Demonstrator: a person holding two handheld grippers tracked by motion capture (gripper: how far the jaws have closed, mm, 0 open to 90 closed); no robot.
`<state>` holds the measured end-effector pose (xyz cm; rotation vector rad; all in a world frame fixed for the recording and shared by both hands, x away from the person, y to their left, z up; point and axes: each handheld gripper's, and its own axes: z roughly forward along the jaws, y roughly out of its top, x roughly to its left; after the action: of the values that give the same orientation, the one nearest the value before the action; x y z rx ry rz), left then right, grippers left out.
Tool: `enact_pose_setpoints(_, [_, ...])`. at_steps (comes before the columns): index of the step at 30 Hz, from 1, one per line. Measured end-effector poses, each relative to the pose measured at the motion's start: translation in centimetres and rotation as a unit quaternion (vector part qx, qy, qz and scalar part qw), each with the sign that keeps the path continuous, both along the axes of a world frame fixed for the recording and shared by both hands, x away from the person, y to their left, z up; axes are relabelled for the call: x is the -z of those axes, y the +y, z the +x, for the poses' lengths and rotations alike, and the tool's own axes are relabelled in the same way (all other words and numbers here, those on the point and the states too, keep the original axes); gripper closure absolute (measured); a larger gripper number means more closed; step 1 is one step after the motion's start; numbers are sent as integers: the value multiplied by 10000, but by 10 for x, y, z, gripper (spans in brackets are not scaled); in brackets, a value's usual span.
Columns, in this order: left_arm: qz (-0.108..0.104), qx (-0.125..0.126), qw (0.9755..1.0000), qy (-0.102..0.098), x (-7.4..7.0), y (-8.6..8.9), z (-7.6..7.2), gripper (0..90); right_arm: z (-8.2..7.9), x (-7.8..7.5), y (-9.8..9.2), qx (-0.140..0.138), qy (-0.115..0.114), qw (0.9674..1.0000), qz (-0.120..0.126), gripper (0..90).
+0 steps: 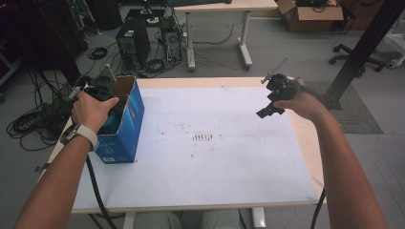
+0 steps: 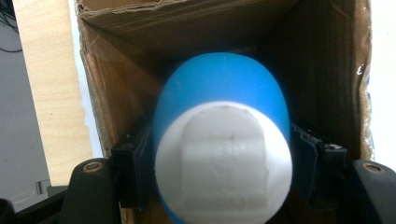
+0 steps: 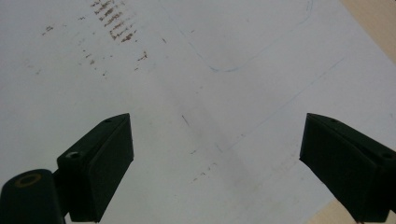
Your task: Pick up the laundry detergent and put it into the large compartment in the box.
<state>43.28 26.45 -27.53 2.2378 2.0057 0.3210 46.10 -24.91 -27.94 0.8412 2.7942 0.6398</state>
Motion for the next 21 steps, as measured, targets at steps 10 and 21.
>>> enact_pose_setpoints(10, [0, 39, 9999, -135, -9, 0, -5, 292, -3, -1, -1, -2, 27, 10000, 10, 100])
enact_pose_setpoints(21, [61, 46, 9993, -354, -30, -3, -9, 263, -6, -3, -2, 5, 46, 10000, 25, 100])
